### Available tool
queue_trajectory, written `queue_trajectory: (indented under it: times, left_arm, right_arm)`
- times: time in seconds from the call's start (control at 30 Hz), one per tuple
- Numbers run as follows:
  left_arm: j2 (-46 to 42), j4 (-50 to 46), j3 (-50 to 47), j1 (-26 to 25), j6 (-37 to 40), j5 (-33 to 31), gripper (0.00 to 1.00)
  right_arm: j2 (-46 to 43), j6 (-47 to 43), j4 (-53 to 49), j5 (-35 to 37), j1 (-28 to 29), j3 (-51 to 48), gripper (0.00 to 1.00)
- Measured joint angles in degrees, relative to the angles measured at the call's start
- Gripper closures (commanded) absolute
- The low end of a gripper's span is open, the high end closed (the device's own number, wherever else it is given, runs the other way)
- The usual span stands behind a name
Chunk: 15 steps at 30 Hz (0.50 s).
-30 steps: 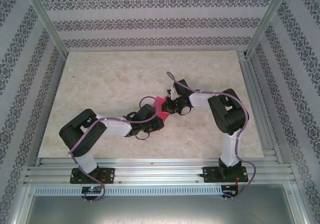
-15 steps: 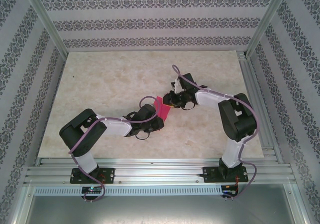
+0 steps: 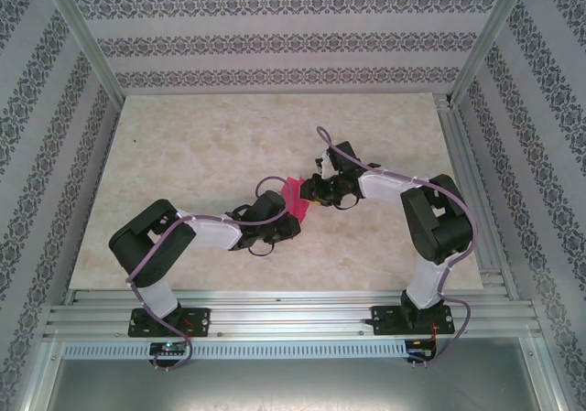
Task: Fold a paper plane with a square sheet of paper (pick it up from the middle)
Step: Fourth fold the wing at the center of the table.
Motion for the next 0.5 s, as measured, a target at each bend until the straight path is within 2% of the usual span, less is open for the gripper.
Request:
queue_trajectory:
  times: [0.1,0.5]
  left_arm:
    - [0.0,0.0,0.0,0.0,0.0,0.0,0.78]
    - [0.2,-0.1,0.1,0.0,0.2,0.0,0.78]
  right_arm:
    - [1.2,-0.2,0.0,0.0,0.0,0.7,0.9]
    - [8.5,-1.2,-1.1,-0.3,-1.0,4.5,0.94]
